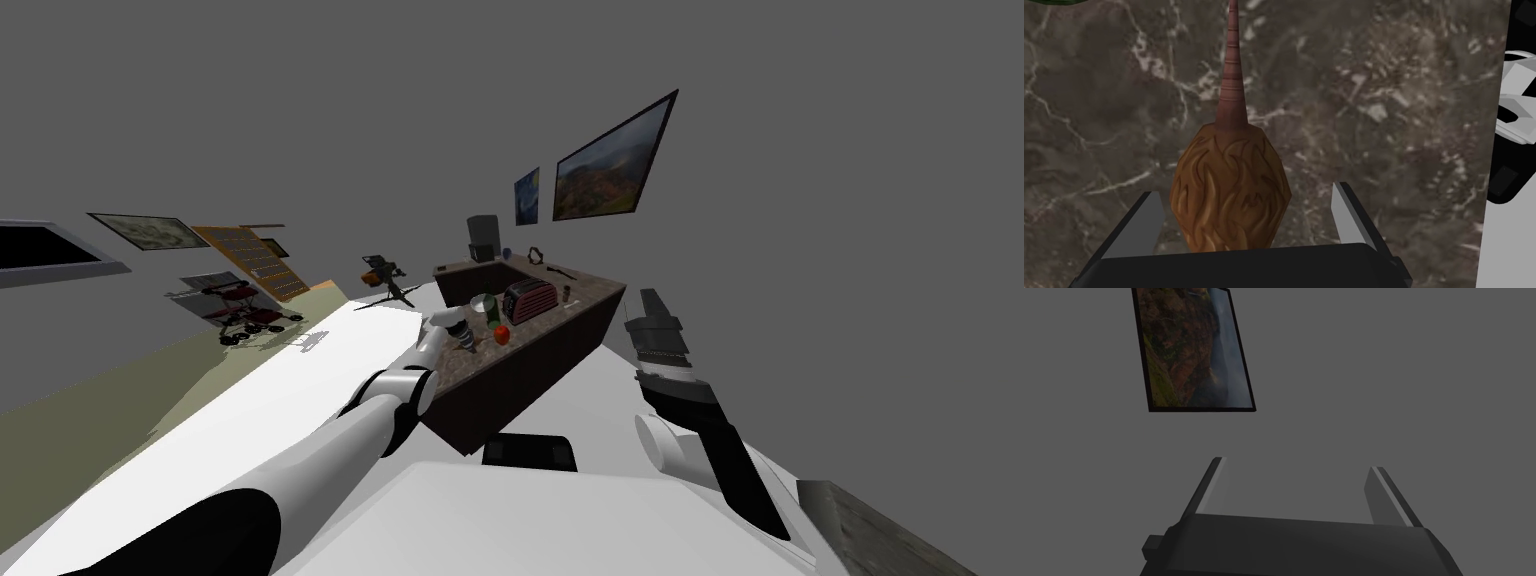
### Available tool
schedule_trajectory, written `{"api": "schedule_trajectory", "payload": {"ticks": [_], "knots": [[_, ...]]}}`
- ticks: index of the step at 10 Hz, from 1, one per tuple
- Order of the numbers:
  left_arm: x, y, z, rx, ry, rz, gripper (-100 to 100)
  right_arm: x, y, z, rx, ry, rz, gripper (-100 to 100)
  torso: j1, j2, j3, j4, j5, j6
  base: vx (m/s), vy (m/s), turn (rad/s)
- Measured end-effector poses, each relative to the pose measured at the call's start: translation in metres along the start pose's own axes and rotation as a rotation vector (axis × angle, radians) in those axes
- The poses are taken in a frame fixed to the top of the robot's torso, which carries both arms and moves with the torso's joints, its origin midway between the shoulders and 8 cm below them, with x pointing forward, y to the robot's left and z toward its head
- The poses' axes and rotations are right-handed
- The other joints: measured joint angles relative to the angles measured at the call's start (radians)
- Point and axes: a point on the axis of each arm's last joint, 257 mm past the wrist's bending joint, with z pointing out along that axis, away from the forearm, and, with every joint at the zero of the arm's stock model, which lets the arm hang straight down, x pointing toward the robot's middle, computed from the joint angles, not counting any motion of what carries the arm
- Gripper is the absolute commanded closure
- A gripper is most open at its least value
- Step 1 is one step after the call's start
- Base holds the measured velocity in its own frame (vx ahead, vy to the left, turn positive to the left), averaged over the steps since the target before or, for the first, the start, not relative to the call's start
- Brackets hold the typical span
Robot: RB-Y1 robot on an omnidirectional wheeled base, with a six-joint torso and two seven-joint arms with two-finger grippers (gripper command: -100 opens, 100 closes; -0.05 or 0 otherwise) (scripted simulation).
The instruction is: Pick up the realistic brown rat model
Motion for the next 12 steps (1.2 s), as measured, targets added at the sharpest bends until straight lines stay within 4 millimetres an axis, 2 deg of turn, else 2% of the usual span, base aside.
{"api": "schedule_trajectory", "payload": {"ticks": [1,2,6,7,8,12], "knots": [[-0.003,-0.002,0.002,0.002,0.000,-0.005,-100,0.000,0.000,0.000,0.000,0.000,0.000,0,0.000,0.000,0.000,0.000,0.000,0.000,-0.010,-0.004,-0.009],[-0.003,-0.002,0.002,0.003,0.000,-0.005,100,0.000,0.000,0.000,0.000,0.000,0.000,0,0.000,0.000,0.000,0.000,0.000,0.000,0.000,0.000,0.000],[-0.003,-0.003,0.001,0.006,0.000,-0.005,100,0.000,0.000,0.000,0.000,0.000,0.000,0,0.000,-0.001,-0.001,-0.001,0.000,0.000,0.000,0.000,0.000],[-0.003,-0.003,0.001,0.005,0.000,-0.005,0,0.000,0.000,0.000,0.000,0.000,0.000,0,0.000,-0.001,-0.001,-0.001,0.000,0.000,0.000,0.000,0.000],[-0.003,-0.003,0.001,0.005,0.000,-0.005,100,0.000,0.000,0.000,0.000,0.000,0.000,0,0.000,-0.001,-0.001,-0.001,0.000,0.000,0.020,0.009,0.105],[0.012,0.006,-0.008,-0.002,0.003,0.021,100,0.000,0.000,0.000,0.000,0.000,0.000,0,0.001,-0.002,-0.001,-0.001,0.000,0.000,0.028,0.011,0.073]]}}
